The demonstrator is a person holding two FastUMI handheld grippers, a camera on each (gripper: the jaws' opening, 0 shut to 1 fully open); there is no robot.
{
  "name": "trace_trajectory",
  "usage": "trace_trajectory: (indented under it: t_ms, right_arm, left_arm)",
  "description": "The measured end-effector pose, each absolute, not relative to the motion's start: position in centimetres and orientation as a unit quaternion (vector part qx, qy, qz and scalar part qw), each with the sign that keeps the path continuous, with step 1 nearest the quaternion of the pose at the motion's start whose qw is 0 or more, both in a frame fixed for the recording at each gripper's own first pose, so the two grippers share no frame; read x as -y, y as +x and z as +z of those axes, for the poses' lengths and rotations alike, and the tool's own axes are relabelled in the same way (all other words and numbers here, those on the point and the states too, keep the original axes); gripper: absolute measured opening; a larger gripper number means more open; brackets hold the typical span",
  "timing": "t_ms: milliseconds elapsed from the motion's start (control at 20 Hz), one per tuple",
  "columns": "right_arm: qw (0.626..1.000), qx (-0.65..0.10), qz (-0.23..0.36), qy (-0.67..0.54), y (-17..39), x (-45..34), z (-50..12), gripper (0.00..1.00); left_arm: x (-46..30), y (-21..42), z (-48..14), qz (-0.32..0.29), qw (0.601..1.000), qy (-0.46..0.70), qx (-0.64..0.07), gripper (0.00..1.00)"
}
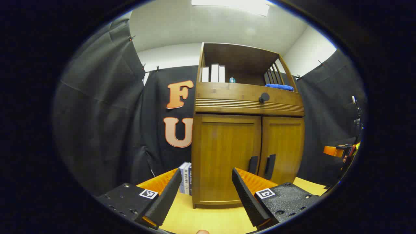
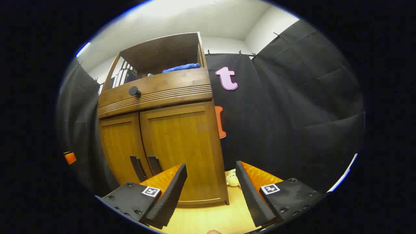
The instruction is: Open the right door of the double-door shoe cabinet with the right hand, and open the left door with the left hand.
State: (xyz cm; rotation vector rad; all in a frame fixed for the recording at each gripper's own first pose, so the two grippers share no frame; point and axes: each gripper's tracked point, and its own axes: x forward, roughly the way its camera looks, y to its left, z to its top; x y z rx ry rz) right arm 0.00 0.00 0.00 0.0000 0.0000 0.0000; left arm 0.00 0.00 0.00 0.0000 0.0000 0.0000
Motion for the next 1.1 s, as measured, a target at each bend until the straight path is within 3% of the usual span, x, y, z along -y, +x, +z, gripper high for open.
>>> trace_trajectory:
  t_ms: [250,300,350,400,1100]
  right_arm:
    - [1.0,0.008,-0.023,-0.007,-1.1,2.1,1.1,0.88]
    - [1.0,0.011,-0.026,-0.012,-1.3,2.2,1.4,0.88]
    - [0.999,0.013,-0.028,-0.017,-1.4,2.2,1.7,0.88]
    - [0.999,0.015,-0.029,-0.022,-1.6,2.2,2.1,0.95]
    - [1.0,0.016,-0.007,-0.016,-0.3,-1.6,2.4,0.95]
  left_arm:
    - [0.6,0.5,-1.0,-0.006,0.999,-0.031,-0.021,0.92]
    - [0.5,0.7,-1.0,-0.005,0.999,-0.026,-0.022,0.97]
    - [0.3,0.6,-0.8,-0.003,1.0,-0.022,-0.021,0.96]
    - [0.0,0.6,-0.5,0.0,1.0,-0.019,-0.019,0.94]
    - [-1.9,-0.2,0.1,0.008,1.0,0.002,-0.008,0.92]
